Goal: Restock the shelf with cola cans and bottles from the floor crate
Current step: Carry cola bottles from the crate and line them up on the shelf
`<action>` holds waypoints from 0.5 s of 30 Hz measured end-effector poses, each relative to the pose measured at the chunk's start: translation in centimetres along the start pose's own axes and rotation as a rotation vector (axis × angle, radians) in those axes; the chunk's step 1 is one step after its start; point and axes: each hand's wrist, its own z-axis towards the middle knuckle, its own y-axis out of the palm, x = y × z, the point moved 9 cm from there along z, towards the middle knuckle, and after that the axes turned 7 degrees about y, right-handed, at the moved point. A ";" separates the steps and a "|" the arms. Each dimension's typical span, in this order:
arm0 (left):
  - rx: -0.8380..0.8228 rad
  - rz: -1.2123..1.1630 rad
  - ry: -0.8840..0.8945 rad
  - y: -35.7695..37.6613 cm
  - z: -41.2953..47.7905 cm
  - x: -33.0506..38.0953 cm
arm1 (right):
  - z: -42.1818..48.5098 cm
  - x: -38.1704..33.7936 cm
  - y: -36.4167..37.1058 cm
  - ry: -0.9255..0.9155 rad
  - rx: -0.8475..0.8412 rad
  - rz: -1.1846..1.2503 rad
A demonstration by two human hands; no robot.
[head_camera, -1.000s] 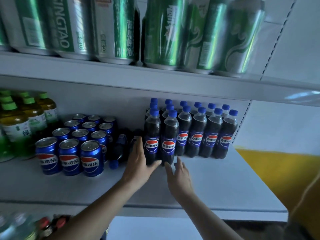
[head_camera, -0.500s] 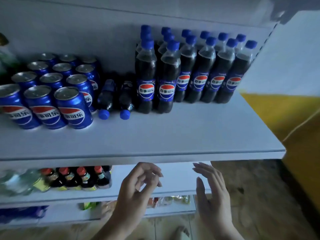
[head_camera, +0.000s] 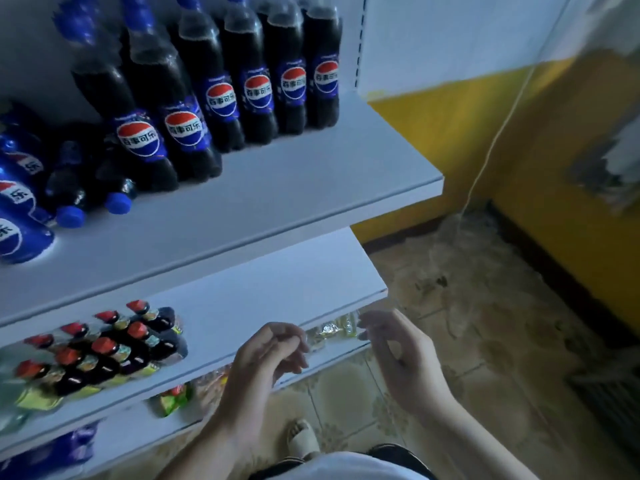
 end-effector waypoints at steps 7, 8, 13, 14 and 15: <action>0.061 -0.273 -0.313 9.0 -0.2 -6.1 | -8.6 12.2 -8.9 0.499 0.073 0.322; 0.052 -0.268 -0.328 11.1 -0.6 -6.7 | -10.1 13.8 -10.6 0.572 0.127 0.424; -0.155 -0.177 -0.423 23.6 -3.7 -10.0 | -17.8 19.7 -19.9 0.782 0.399 0.854; -0.188 -0.166 -0.451 25.9 -4.4 -10.7 | -19.1 20.4 -21.8 0.777 0.438 0.893; -0.219 -0.158 -0.478 28.1 -5.0 -11.5 | -20.4 21.0 -23.6 0.768 0.480 0.923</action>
